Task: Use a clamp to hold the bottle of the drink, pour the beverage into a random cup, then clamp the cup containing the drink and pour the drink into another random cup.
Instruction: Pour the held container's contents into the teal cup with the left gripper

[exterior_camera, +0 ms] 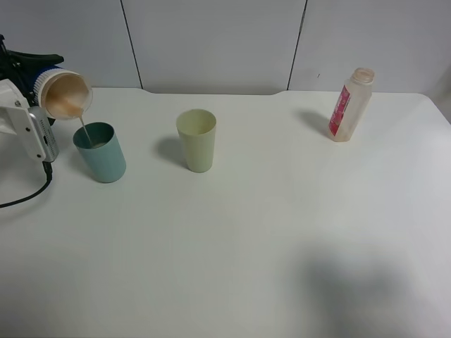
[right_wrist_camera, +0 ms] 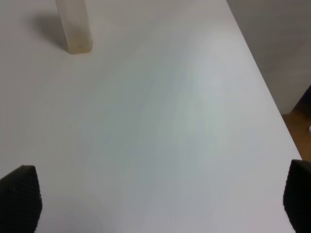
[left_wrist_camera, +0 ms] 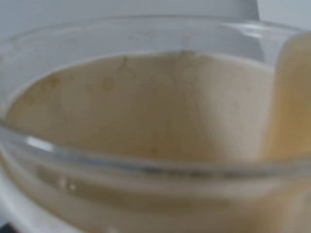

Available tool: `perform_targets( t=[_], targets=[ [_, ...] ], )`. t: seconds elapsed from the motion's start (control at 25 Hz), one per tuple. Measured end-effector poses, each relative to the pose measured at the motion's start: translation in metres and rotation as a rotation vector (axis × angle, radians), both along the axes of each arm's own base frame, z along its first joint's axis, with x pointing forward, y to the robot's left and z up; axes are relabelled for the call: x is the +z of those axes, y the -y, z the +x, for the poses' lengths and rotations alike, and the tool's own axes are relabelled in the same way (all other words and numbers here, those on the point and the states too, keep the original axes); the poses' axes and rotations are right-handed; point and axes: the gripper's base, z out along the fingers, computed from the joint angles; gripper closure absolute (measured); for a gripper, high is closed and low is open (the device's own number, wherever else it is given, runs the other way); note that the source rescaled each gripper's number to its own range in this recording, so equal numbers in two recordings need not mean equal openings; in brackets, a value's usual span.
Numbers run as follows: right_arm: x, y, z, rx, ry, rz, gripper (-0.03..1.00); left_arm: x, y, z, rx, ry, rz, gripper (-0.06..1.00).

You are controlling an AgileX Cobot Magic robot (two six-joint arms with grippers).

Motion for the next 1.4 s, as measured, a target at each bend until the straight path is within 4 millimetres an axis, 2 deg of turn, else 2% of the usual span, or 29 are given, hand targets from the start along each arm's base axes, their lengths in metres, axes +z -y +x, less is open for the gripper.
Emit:
perform_targets(
  t=[0.88, 1.4],
  targets=[
    [0.0000, 0.0000, 0.0000, 0.000, 0.000, 0.000, -0.03, 0.0011, -0.0001, -0.0001, -0.005, 0.071, 0.115, 0.94],
    [0.0000, 0.0000, 0.0000, 0.000, 0.000, 0.000, -0.03, 0.0011, -0.0001, -0.0001, -0.005, 0.075, 0.121, 0.94]
  ],
)
